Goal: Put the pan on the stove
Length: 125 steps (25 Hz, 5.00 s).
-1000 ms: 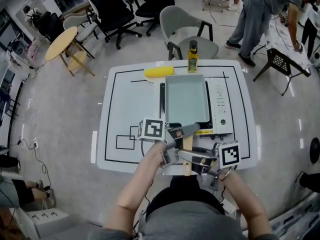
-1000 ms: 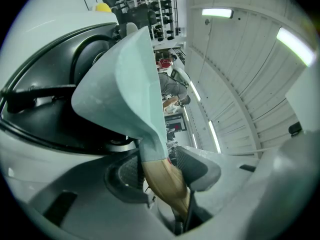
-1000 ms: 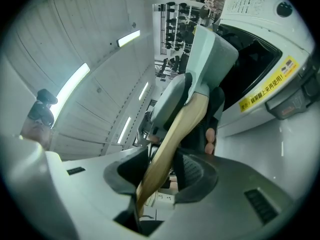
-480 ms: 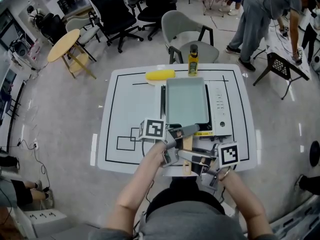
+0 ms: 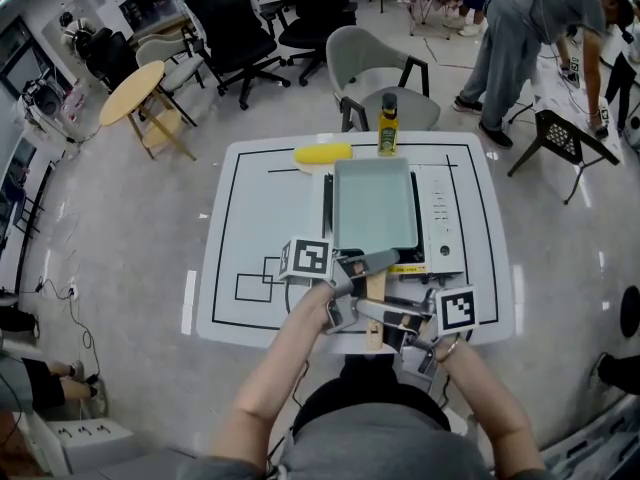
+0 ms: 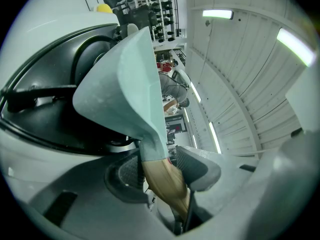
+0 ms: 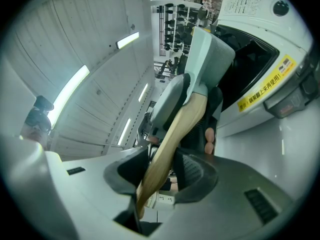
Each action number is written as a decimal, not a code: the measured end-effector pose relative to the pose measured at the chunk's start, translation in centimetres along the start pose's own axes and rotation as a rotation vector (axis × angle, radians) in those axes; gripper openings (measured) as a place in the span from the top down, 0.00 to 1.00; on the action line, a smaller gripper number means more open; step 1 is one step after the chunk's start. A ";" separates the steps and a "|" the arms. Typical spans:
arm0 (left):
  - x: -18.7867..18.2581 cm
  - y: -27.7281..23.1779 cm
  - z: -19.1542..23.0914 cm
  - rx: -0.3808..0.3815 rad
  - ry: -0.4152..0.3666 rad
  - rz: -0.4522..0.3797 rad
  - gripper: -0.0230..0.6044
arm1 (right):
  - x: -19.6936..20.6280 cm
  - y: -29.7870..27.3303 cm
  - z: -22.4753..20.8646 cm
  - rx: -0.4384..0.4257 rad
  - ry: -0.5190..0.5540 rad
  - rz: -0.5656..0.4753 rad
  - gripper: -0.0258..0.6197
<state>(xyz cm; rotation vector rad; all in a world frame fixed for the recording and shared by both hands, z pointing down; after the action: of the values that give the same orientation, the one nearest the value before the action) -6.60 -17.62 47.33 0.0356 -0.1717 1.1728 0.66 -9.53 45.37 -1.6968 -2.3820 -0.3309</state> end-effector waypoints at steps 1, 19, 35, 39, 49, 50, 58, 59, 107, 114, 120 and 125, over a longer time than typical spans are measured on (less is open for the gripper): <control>0.0 0.0 0.0 -0.001 0.001 0.000 0.68 | 0.0 0.0 0.0 -0.001 0.001 -0.001 0.73; 0.0 -0.1 0.0 0.001 0.011 0.000 0.68 | 0.0 0.1 0.0 -0.001 -0.004 -0.014 0.73; 0.0 0.1 0.1 0.023 0.029 -0.036 0.68 | -0.2 0.1 -0.2 0.007 0.005 -0.017 0.72; 0.2 0.3 0.1 0.027 0.035 -0.040 0.67 | -0.1 0.0 -0.2 0.007 0.007 -0.019 0.72; 0.2 0.5 0.4 0.036 0.030 -0.044 0.67 | -0.2 0.1 -0.2 0.005 0.008 -0.022 0.72; 0.3 0.5 0.4 0.035 0.033 -0.045 0.67 | -0.2 0.1 -0.2 0.006 0.008 -0.022 0.72; 0.6 0.6 0.1 0.035 0.046 -0.051 0.67 | -0.2 0.2 -0.2 0.005 0.009 -0.027 0.72; 0.6 0.5 0.0 0.037 0.045 -0.051 0.67 | -0.2 0.2 -0.2 0.004 0.009 -0.028 0.72; 1.9 4.1 -0.7 0.027 0.052 -0.152 0.66 | -8.3 9.6 6.5 0.564 0.817 -0.384 0.96; 0.9 7.6 0.1 -0.054 0.001 -0.254 0.66 | -8.3 9.6 6.2 0.582 0.813 -0.386 0.96; -0.9 10.2 -1.0 -0.213 -0.234 -0.391 0.66 | -8.1 9.7 6.0 0.595 0.820 -0.387 0.96; -1.5 11.1 -2.4 -0.388 -0.542 -0.474 0.74 | -8.0 9.8 5.8 0.610 0.838 -0.391 0.96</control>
<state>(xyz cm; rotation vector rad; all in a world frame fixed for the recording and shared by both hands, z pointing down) -17.08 -14.35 44.04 0.0482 -0.8223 0.6199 12.28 -11.93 38.16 -0.6275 -1.8568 -0.2566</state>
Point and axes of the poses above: the fingertips, and each gripper's own axes: y backward along the fingers, z to its left, x out of its underside, the point moved 7 cm from there along y, backward along the fingers, and after that the axes turned 7 degrees about -z, right-handed, at the moved point
